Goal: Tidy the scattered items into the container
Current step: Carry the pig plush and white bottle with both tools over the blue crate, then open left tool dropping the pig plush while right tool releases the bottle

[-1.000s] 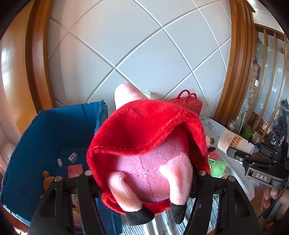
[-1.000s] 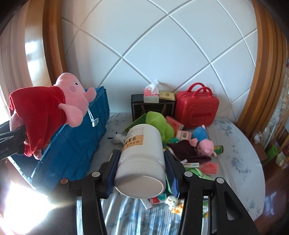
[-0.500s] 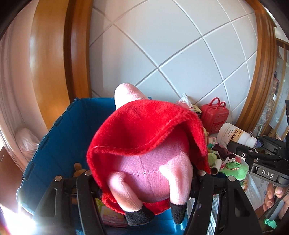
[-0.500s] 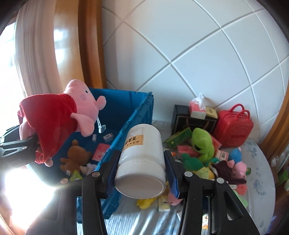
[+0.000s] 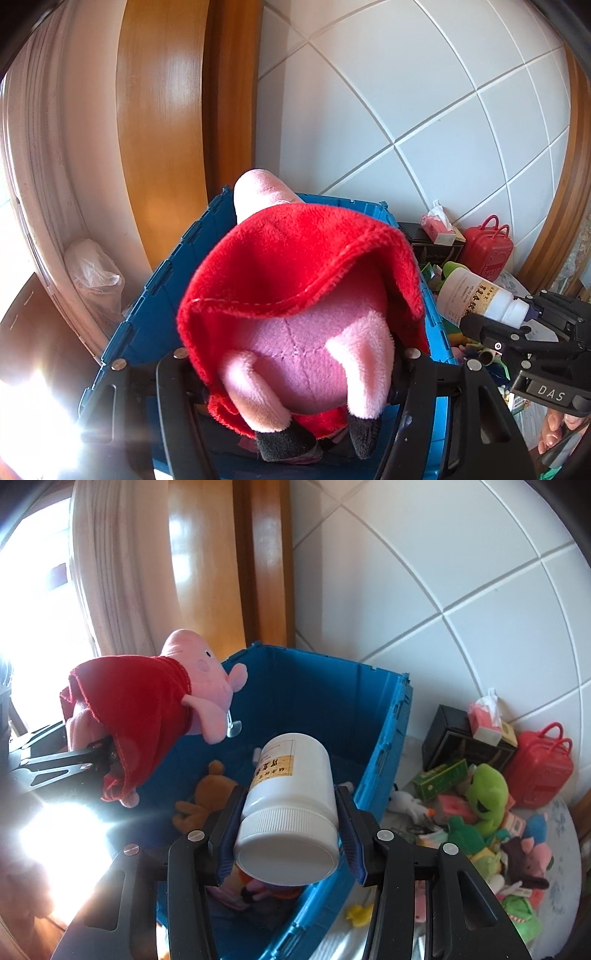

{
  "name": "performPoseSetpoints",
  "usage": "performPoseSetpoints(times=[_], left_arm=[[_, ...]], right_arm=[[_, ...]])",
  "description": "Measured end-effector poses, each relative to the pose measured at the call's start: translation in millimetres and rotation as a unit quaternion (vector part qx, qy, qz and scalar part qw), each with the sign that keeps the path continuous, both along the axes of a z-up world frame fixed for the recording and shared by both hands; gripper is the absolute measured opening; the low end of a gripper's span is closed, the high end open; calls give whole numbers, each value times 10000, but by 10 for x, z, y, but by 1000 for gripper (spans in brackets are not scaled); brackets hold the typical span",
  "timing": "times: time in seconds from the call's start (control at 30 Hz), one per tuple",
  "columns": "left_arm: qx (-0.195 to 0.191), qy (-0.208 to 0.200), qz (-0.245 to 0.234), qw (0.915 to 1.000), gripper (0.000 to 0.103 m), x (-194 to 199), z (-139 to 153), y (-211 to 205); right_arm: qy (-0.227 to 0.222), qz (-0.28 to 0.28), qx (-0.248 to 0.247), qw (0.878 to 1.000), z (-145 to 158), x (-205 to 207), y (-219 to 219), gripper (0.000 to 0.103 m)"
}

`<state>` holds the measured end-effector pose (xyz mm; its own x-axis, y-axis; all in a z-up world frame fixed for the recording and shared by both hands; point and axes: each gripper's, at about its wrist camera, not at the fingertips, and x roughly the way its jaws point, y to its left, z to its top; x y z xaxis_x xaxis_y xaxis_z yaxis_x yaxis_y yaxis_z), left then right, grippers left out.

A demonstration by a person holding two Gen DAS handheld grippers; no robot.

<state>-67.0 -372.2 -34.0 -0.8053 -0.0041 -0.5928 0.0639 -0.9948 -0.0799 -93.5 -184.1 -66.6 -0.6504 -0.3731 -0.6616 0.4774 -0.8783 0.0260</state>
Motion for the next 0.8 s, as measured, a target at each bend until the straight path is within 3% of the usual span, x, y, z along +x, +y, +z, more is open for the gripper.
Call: performPoseSetpoints(times=[0.47, 0.57, 0.63, 0.67, 0.8], left_arm=[[-15, 7, 9, 10000, 64, -108, -3, -153], [-92, -35, 137, 9999, 79, -156, 10, -158], [-59, -47, 325, 9994, 98, -182, 14, -199], [1, -31, 339, 9994, 99, -179, 21, -213], [-64, -58, 375, 9993, 99, -169, 15, -216]], right_arm=[[54, 214, 60, 9997, 81, -140, -299, 47], [49, 238, 16, 9997, 102, -181, -327, 48], [22, 270, 34, 9996, 94, -215, -348, 80], [80, 209, -19, 9997, 106, -211, -323, 100], [106, 38, -92, 9999, 98, -172, -209, 103]])
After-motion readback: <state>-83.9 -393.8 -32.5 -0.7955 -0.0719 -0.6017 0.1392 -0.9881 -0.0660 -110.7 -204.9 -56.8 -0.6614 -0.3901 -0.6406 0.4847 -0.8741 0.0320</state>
